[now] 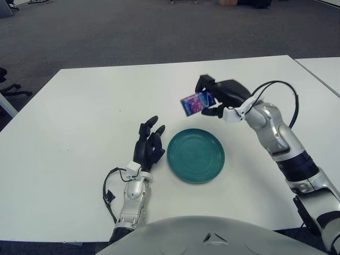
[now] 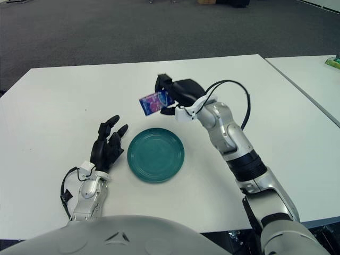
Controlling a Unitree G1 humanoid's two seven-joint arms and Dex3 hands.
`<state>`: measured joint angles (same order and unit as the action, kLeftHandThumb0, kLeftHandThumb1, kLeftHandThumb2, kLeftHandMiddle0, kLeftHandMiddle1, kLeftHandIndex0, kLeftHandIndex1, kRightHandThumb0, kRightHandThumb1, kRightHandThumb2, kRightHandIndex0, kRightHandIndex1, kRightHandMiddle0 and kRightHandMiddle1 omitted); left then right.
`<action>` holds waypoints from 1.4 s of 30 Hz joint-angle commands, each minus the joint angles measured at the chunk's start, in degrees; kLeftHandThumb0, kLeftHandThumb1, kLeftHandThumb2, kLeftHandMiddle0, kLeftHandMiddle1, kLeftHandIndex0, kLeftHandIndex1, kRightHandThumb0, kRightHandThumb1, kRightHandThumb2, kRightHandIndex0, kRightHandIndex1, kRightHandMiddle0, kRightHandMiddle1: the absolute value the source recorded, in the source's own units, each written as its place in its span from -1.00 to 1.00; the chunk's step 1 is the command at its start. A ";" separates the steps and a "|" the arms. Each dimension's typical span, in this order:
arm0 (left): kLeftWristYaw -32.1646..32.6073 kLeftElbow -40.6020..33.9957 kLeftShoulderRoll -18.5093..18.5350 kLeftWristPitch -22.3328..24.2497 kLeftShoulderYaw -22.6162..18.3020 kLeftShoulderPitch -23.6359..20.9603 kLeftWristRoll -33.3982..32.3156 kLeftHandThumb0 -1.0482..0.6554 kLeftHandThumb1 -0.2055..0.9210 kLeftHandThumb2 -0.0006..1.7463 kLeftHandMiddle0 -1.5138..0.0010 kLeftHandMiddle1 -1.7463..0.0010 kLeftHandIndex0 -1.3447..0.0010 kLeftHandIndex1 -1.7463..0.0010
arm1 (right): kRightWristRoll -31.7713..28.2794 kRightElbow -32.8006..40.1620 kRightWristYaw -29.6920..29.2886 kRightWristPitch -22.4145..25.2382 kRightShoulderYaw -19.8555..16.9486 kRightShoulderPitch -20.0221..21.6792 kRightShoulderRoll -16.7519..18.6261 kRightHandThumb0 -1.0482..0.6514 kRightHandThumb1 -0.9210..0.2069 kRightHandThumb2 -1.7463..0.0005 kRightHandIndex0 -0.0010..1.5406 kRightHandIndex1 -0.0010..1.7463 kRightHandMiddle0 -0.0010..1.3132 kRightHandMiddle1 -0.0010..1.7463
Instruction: Put the gum into the plate.
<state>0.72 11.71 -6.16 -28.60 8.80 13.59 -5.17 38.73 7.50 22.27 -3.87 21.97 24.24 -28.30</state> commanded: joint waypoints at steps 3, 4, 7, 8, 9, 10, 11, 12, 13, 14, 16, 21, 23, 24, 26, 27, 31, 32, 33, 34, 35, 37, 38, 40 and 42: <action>0.80 1.23 -1.49 1.12 -0.41 -0.44 1.11 -0.70 1.00 -0.04 0.41 0.55 0.94 -0.03 | 3.00 0.77 -0.20 -5.78 2.42 1.52 -1.24 -0.19 -0.89 0.30 -0.20 1.00 -0.63 1.00; 1.07 1.12 -1.56 1.20 -0.38 -0.39 1.41 -0.70 1.00 -0.04 0.42 0.55 0.95 -0.03 | 3.45 0.87 -0.40 -7.00 2.83 1.49 -1.43 -0.19 -0.89 0.31 -0.19 1.00 -0.63 1.00; 1.45 0.89 -1.81 1.22 -0.39 -0.29 1.78 -0.69 1.00 -0.03 0.43 0.54 0.96 -0.03 | 3.67 1.27 0.14 -9.41 3.41 1.26 -1.65 -0.19 -0.89 0.31 -0.18 1.00 -0.63 1.00; 1.55 0.82 -1.91 1.20 -0.37 -0.26 1.84 -0.68 1.00 -0.04 0.44 0.53 0.98 -0.03 | 3.58 1.36 0.47 -10.03 3.49 1.17 -1.71 -0.19 -0.88 0.30 -0.17 1.00 -0.63 1.00; 1.71 0.83 -2.06 1.01 -0.38 -0.23 1.83 -0.68 1.00 -0.04 0.44 0.53 0.98 -0.04 | 3.54 1.47 0.95 -10.90 3.83 1.03 -1.90 -0.19 -0.87 0.29 -0.17 1.00 -0.62 1.00; 1.85 0.82 -2.17 0.90 -0.36 -0.22 1.84 -0.67 1.00 -0.04 0.45 0.52 0.99 -0.03 | 3.50 1.52 1.29 -11.56 4.02 0.94 -2.03 -0.19 -0.83 0.25 -0.16 1.00 -0.60 1.00; 1.99 0.84 -2.29 0.72 -0.36 -0.19 1.79 -0.66 1.00 -0.05 0.45 0.51 0.99 -0.03 | 3.63 1.49 1.63 -12.40 4.38 0.79 -2.24 -0.20 -0.81 0.23 -0.15 1.00 -0.59 1.00; 2.19 0.82 -2.44 0.63 -0.33 -0.13 1.78 -0.66 1.00 -0.05 0.45 0.49 0.99 -0.03 | 3.75 1.32 1.98 -13.49 4.83 0.61 -2.56 -0.20 -0.79 0.21 -0.14 1.00 -0.58 1.00; 2.34 0.80 -2.54 0.60 -0.28 -0.10 1.80 -0.65 1.00 -0.06 0.47 0.45 1.00 -0.03 | 3.82 1.16 2.20 -14.27 5.05 0.48 -2.76 -0.20 -0.75 0.18 -0.14 1.00 -0.56 1.00; 2.45 0.80 -2.60 0.59 -0.24 -0.08 1.81 -0.64 1.00 -0.06 0.48 0.43 1.00 -0.03 | 3.87 1.04 2.35 -14.80 5.14 0.40 -2.87 -0.21 -0.72 0.15 -0.13 1.00 -0.55 1.00; 2.84 0.74 -2.70 0.74 -0.14 -0.04 2.01 -0.64 1.00 -0.07 0.48 0.40 1.00 -0.03 | 3.83 0.69 2.90 -16.05 5.32 0.44 -3.29 -0.21 -0.69 0.13 -0.13 1.00 -0.53 1.00; 3.80 0.49 -2.76 1.29 0.10 0.07 2.58 -0.65 1.00 -0.07 0.49 0.37 0.98 -0.04 | 4.57 0.02 4.43 -19.06 5.83 0.59 -4.72 -0.21 -0.66 0.10 -0.14 1.00 -0.52 1.00; 4.04 0.34 -2.70 1.57 0.16 0.10 2.73 -0.66 1.00 -0.07 0.50 0.37 0.98 -0.04 | 5.56 -0.56 4.19 -20.06 5.92 0.26 -5.39 -0.21 -0.66 0.10 -0.14 1.00 -0.52 1.00; 4.09 0.22 -2.63 1.78 0.19 0.13 2.76 -0.66 1.00 -0.06 0.50 0.36 0.98 -0.04 | 6.24 -0.96 3.99 -20.36 5.97 0.00 -5.70 -0.21 -0.66 0.10 -0.15 1.00 -0.52 1.00; 4.18 0.17 -2.57 2.04 0.22 0.07 2.80 -0.67 1.00 -0.05 0.50 0.36 0.97 -0.04 | 6.97 -1.56 3.73 -20.77 5.88 -0.24 -5.88 -0.21 -0.71 0.14 -0.17 1.00 -0.54 1.00; 4.10 0.12 -2.51 2.21 0.24 0.03 2.74 -0.67 1.00 -0.05 0.50 0.36 0.97 -0.04 | 7.26 -1.31 4.40 -20.23 5.83 -0.29 -5.76 -0.21 -0.72 0.15 -0.18 1.00 -0.55 1.00; 3.91 -0.10 -2.38 2.59 0.23 0.01 2.55 -0.67 1.00 -0.04 0.50 0.35 0.97 -0.05 | 7.61 -0.24 6.02 -18.79 5.53 -0.72 -5.24 -0.19 -0.93 0.33 -0.39 1.00 -0.67 1.00; 3.94 -0.16 -2.39 2.66 0.20 0.04 2.53 -0.67 1.00 -0.03 0.50 0.34 0.96 -0.06 | 7.51 0.21 6.56 -18.33 5.42 -0.92 -5.14 -0.33 -0.95 0.20 -0.52 0.89 -0.79 0.79; 3.96 -0.20 -2.40 2.71 0.19 0.05 2.53 -0.67 1.00 -0.03 0.50 0.34 0.96 -0.06 | 7.45 0.51 6.95 -18.02 5.34 -1.05 -5.07 -0.39 -0.96 0.15 -0.60 0.72 -0.83 0.61; 3.97 -0.22 -2.37 2.73 0.15 0.05 2.54 -0.67 1.00 -0.03 0.51 0.34 0.95 -0.07 | 7.07 1.07 7.87 -17.51 5.22 -1.19 -5.08 -0.48 -0.98 0.07 -0.65 0.38 -0.89 0.32; 3.97 -0.23 -2.34 2.78 0.11 0.01 2.53 -0.67 1.00 -0.03 0.53 0.35 0.95 -0.07 | 6.80 1.41 8.51 -17.17 5.16 -1.23 -5.08 -0.55 -0.98 0.01 -0.68 0.03 -0.93 0.07; 3.98 -0.23 -2.24 2.81 0.04 -0.07 2.61 -0.67 1.00 -0.02 0.56 0.38 0.96 -0.07 | 5.33 2.68 10.94 -16.15 4.81 -1.15 -5.31 -0.63 -0.99 -0.06 -0.70 -0.37 -0.96 -0.19; 4.01 -0.22 -2.19 2.81 0.00 -0.11 2.67 -0.67 1.00 -0.02 0.57 0.41 0.97 -0.07 | 4.61 3.26 12.07 -15.64 4.61 -1.08 -5.39 -0.68 -0.99 -0.09 -0.73 -0.56 -0.98 -0.34; 4.13 -0.19 -2.09 2.80 -0.06 -0.22 2.90 -0.68 1.00 -0.01 0.58 0.48 0.98 -0.06 | 3.03 4.05 13.87 -14.65 4.18 -1.07 -5.34 -0.73 -1.00 -0.13 -0.78 -0.74 -0.99 -0.52; 4.26 -0.14 -1.99 2.84 -0.11 -0.35 3.17 -0.67 1.00 0.02 0.59 0.59 0.99 -0.03 | 0.71 4.36 15.46 -13.50 3.70 -1.27 -4.95 -0.81 -1.00 -0.19 -0.84 -0.87 -1.00 -0.71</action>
<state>4.16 11.17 -6.22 -26.77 8.98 13.39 -2.52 42.58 10.51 35.50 -19.13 27.27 22.77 -33.70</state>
